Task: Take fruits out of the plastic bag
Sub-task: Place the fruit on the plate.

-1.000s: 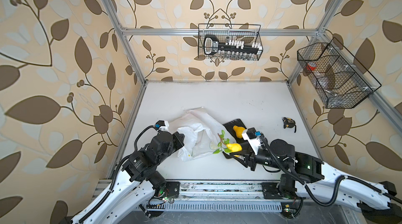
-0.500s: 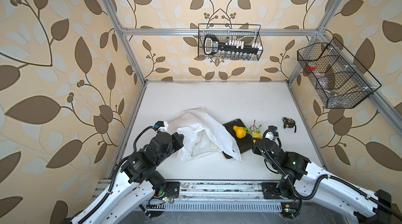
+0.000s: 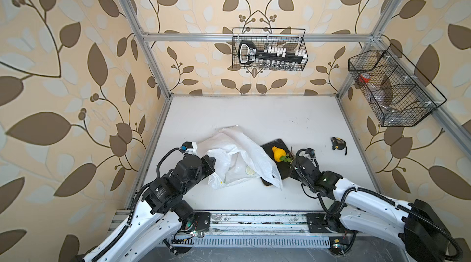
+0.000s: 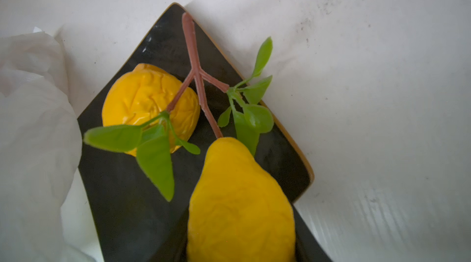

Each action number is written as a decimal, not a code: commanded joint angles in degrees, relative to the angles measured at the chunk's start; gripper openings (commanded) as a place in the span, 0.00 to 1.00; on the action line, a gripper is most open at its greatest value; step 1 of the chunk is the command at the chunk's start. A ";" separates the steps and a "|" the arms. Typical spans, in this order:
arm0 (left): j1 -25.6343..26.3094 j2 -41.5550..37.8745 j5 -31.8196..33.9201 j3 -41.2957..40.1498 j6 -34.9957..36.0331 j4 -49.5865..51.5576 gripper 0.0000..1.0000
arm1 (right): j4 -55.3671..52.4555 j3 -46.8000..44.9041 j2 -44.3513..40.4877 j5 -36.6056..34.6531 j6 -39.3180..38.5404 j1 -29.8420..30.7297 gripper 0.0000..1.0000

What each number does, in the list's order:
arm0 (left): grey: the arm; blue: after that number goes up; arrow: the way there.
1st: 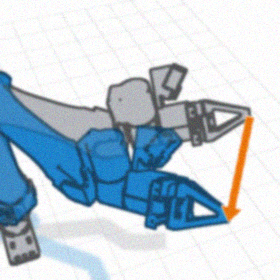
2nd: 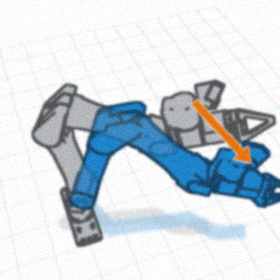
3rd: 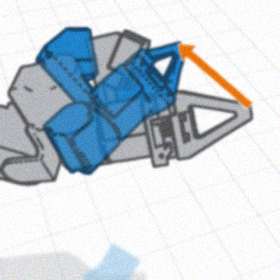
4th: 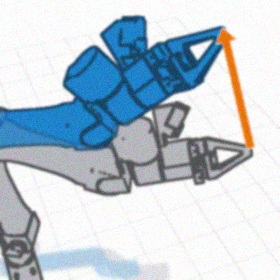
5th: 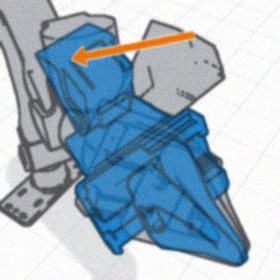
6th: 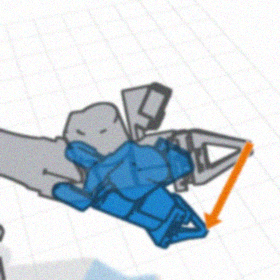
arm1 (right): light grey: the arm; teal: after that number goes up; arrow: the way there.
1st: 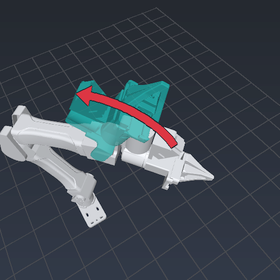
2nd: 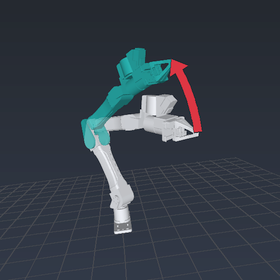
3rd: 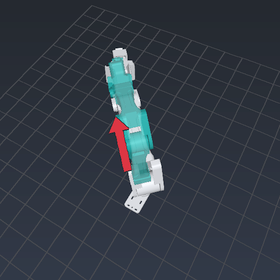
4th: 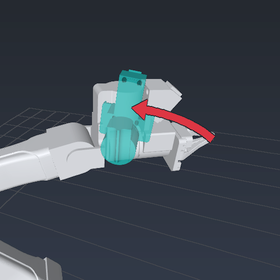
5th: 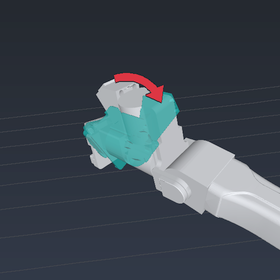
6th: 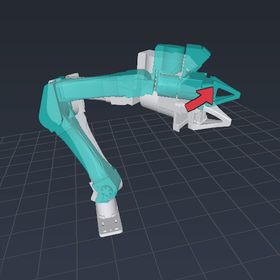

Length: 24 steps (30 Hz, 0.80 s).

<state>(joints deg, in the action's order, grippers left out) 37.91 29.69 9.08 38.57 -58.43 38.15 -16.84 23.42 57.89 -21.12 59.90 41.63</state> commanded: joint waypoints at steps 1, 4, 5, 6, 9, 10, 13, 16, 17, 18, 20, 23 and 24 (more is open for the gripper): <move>0.33 0.36 -0.38 0.41 1.22 -0.27 0.00 | 4.67 -1.50 1.06 3.14 -0.33 -0.32 0.48; 0.37 0.72 -0.42 0.63 1.48 -0.44 0.00 | 5.58 -1.53 1.79 3.42 -1.11 -0.58 0.57; 0.35 0.72 -0.47 0.65 1.48 -0.45 0.00 | 5.76 -1.53 1.89 3.45 -1.46 -0.79 0.60; 0.39 0.77 -0.47 0.72 1.55 -0.45 0.00 | 5.84 -1.53 1.90 3.46 -1.95 -1.08 0.63; 0.39 0.64 -0.54 0.73 1.61 -0.36 0.00 | 5.86 -1.45 1.36 3.79 -3.23 -1.75 0.72; 0.41 0.56 -0.56 0.72 1.66 -0.29 0.00 | 5.81 -1.40 0.88 3.89 -3.75 -1.72 0.74; 0.34 0.30 -0.64 0.80 1.74 -0.11 0.00 | 3.88 -0.57 -1.22 3.61 -5.03 -4.10 0.79; 0.34 0.20 -0.99 1.06 1.96 0.08 0.00 | -0.38 1.78 -5.18 1.45 -6.89 -4.44 0.86; 0.38 0.30 -1.13 1.14 2.04 0.17 0.00 | -1.53 2.58 -6.82 0.73 -6.92 -4.42 0.88; 0.32 0.28 -1.34 1.17 2.18 0.17 0.00 | -2.65 3.65 -8.63 0.28 -9.62 -4.45 0.89; 0.34 0.36 -1.86 1.30 2.34 0.14 0.00 | -3.78 5.55 -11.87 0.53 -13.47 -4.39 0.89; 0.34 0.37 -2.37 1.31 2.58 0.21 0.00 | -1.18 8.08 -14.73 8.26 -23.03 -4.13 0.82; 0.36 0.37 -2.49 1.27 2.71 0.25 0.00 | 1.01 8.54 -15.21 13.90 -25.74 -3.64 0.79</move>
<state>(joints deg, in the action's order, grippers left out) 37.91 30.15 7.40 38.57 -56.99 38.37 -17.76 29.63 43.94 -15.97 43.97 37.41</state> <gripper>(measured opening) 0.048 0.800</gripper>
